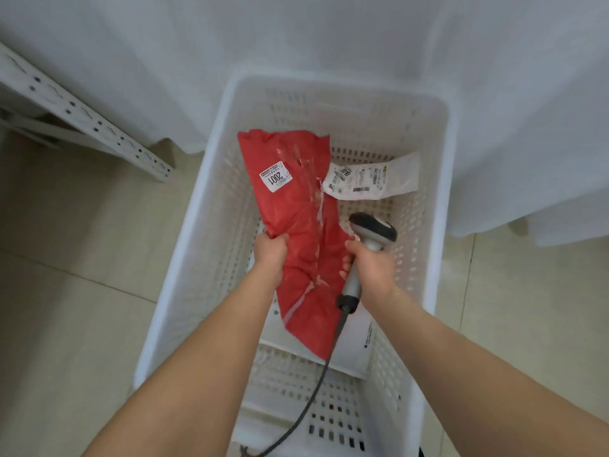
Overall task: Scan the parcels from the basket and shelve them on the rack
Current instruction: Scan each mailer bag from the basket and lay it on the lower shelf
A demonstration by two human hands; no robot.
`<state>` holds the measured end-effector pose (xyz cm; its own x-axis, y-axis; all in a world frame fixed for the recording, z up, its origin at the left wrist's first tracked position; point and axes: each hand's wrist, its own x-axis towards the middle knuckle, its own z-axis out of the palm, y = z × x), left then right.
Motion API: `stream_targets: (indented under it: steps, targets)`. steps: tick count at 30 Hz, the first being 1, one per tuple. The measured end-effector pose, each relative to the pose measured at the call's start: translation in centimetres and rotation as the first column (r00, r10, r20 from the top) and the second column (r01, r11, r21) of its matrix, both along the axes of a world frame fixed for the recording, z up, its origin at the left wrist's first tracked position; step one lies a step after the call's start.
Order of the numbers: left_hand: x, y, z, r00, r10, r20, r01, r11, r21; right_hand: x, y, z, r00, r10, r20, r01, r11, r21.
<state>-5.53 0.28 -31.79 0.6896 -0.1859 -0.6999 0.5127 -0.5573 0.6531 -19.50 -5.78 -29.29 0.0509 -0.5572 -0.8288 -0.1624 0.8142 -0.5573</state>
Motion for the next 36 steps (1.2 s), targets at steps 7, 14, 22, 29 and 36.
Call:
stream_targets:
  steps: [7, 14, 22, 29, 36]
  targets:
    - [2.3, 3.4, 12.0, 0.996, -0.029, 0.085, 0.028, 1.0, 0.012, 0.9, 2.8, 11.5, 0.996, -0.03, 0.087, 0.027, 0.999, 0.04]
    - [3.4, 5.0, 24.0, 0.995, -0.055, 0.086, 0.057, 0.998, -0.022, 1.5, 5.3, 22.9, 0.99, -0.074, 0.116, 0.073, 0.997, 0.014]
    - [3.1, 6.8, 36.1, 0.988, -0.093, 0.122, 0.109, 0.986, -0.125, -0.5, 6.8, 33.5, 0.977, -0.088, 0.196, 0.091, 0.996, -0.005]
    - [-0.3, 9.8, 44.8, 0.978, -0.088, 0.189, 0.127, 0.97, -0.208, -3.7, 9.3, 42.0, 0.944, -0.032, 0.327, 0.059, 0.996, -0.074]
    - [-4.6, 14.4, 52.2, 0.976, -0.101, 0.194, 0.156, 0.943, -0.294, -9.4, 14.0, 48.8, 0.935, -0.036, 0.354, 0.096, 0.983, -0.155]
